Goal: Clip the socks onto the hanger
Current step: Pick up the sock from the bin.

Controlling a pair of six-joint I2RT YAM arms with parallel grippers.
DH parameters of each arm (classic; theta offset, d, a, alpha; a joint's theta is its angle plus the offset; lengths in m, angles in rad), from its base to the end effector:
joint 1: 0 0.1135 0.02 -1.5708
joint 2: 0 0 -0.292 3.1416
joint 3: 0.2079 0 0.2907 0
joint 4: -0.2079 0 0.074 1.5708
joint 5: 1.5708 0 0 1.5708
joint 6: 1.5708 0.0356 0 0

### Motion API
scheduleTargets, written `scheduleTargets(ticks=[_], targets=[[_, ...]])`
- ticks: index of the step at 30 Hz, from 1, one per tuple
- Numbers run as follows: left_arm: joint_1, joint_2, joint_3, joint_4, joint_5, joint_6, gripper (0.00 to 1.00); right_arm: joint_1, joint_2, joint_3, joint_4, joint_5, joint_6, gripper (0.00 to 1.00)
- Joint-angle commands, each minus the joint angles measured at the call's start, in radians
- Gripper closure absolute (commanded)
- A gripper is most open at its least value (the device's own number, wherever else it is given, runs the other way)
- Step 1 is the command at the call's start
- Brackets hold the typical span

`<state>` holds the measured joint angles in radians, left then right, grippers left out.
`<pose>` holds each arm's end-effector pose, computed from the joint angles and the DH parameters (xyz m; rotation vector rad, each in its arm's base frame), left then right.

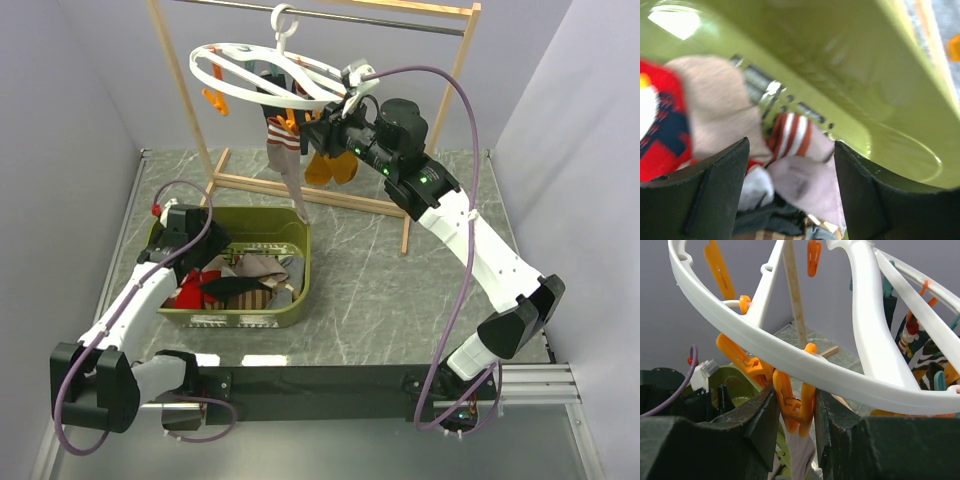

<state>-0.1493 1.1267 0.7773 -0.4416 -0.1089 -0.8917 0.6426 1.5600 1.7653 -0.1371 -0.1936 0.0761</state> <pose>0.2569 -0.0347 0.2584 -0.9158 2.2054 -0.3750 0.3095 0.2403 0.5296 -0.5836 1.4327 0.7192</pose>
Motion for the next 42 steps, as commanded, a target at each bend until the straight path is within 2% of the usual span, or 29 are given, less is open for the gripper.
scheduleTargets(ticks=[1, 5, 10, 19, 24, 28, 34, 42], targets=[[0.001, -0.007, -0.029, 0.198, 0.069, 0.082, 0.28, -0.012, 0.008, 0.039, 0.008, -0.015, -0.015, 1.0], [-0.006, 0.062, -0.061, 0.343, 0.146, 0.117, 0.3, -0.017, 0.008, 0.042, 0.007, -0.004, -0.004, 1.0], [-0.044, 0.163, -0.064, 0.32, 0.12, 0.12, 0.34, -0.018, 0.015, 0.046, 0.01, -0.007, 0.005, 1.0], [-0.052, 0.157, -0.148, 0.273, 0.077, 0.059, 0.35, -0.018, 0.043, 0.088, -0.022, -0.015, 0.004, 1.0], [-0.055, 0.125, -0.234, 0.386, 0.09, 0.054, 0.36, -0.018, 0.054, 0.105, -0.025, -0.017, 0.005, 1.0], [-0.055, 0.166, -0.217, 0.422, 0.089, 0.068, 0.38, -0.018, 0.06, 0.115, -0.032, -0.018, 0.016, 1.0], [-0.055, 0.206, -0.202, 0.486, 0.075, 0.088, 0.47, -0.017, 0.069, 0.134, -0.044, -0.017, 0.025, 1.0], [-0.055, 0.206, -0.21, 0.538, 0.077, 0.099, 0.82, -0.017, 0.074, 0.145, -0.05, -0.007, 0.024, 1.0]])
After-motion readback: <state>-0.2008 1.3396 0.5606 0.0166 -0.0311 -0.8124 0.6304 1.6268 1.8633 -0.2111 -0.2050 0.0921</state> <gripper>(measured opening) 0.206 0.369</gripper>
